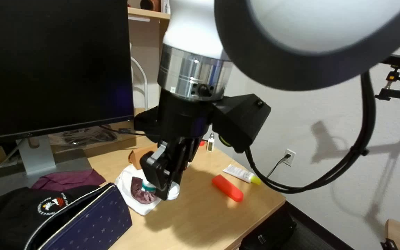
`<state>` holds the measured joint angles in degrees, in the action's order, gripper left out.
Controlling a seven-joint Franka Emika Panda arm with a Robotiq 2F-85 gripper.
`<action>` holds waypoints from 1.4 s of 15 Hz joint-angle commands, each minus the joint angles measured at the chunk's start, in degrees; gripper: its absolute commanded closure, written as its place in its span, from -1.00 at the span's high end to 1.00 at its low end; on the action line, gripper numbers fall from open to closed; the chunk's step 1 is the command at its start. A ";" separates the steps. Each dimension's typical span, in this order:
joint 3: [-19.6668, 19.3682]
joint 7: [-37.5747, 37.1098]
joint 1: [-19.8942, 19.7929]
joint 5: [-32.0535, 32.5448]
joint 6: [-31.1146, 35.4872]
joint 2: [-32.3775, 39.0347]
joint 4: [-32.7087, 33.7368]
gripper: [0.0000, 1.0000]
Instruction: Put the white object inside the bag
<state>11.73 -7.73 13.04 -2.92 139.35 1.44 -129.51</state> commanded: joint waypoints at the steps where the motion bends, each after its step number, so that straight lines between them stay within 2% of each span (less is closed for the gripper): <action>1: 0.75 8.39 0.06 0.63 -0.68 6.15 4.98 -0.74; 3: 1.28 13.73 0.07 1.10 -0.56 9.80 7.89 -0.74; 8: 1.39 20.20 0.60 7.81 -1.31 16.40 14.63 -0.73; 14: 0.79 21.82 2.07 16.13 -0.90 18.41 20.25 -0.73; 17: 1.80 24.50 1.90 15.98 0.10 19.90 22.43 -0.73; 18: 1.30 21.88 1.98 15.23 -0.12 18.25 20.43 -0.35; 21: 1.54 22.91 2.14 15.24 -0.11 19.06 21.47 -0.35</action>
<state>13.17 15.23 15.23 12.29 139.42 20.46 -108.20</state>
